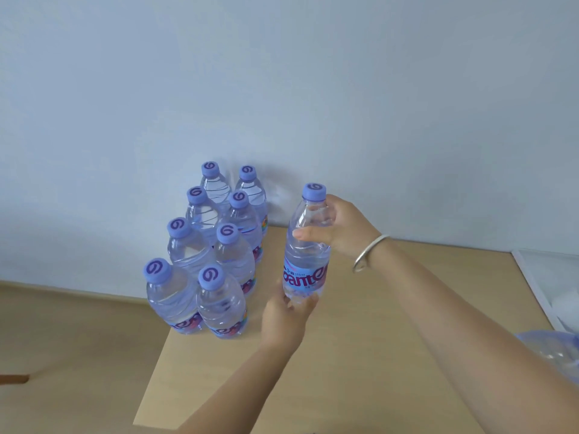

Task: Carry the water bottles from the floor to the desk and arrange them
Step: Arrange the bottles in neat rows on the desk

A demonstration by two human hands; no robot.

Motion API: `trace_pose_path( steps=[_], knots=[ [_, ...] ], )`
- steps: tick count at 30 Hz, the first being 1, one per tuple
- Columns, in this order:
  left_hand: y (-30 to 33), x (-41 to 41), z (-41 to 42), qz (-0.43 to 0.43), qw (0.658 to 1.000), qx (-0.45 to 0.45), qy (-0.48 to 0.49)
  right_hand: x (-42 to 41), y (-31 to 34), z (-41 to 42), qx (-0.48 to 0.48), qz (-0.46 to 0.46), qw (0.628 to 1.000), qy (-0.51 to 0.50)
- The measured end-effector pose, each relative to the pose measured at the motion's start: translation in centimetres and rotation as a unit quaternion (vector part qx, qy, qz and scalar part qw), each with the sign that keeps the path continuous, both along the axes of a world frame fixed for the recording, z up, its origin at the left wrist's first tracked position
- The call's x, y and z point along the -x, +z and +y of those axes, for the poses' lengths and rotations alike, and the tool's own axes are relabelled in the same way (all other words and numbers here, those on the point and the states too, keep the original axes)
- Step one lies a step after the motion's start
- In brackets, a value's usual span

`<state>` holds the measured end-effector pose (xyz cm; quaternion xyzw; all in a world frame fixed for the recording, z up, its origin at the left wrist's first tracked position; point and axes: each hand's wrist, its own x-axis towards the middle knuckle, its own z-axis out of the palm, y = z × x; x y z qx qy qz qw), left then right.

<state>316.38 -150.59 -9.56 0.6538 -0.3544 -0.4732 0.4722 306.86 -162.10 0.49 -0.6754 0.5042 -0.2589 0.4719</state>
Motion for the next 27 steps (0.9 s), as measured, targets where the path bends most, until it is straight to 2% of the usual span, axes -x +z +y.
trace_pose_path(
  steps=[4,9,16,23,27],
  knots=[
    [-2.1,-0.3,-2.4,-0.045,0.997,-0.06,-0.015,-1.5,-2.5,-2.4,0.002,0.007,0.999,-0.044],
    [-3.7,-0.3,-6.0,0.006,0.993,-0.115,0.01,-3.0,-4.5,-5.5,0.028,0.035,0.997,-0.062],
    [-5.2,-0.9,-11.3,0.054,0.988,-0.126,0.07,-5.6,-7.2,-8.2,0.06,0.051,0.991,-0.105],
    [-6.3,-1.2,-13.6,0.042,0.987,-0.128,0.091,-6.7,-8.1,-9.6,0.058,0.058,0.991,-0.109],
    [-6.6,-1.1,-14.0,0.048,0.986,-0.123,0.107,-7.0,-8.4,-9.7,0.096,0.05,0.988,-0.11]
  ],
)
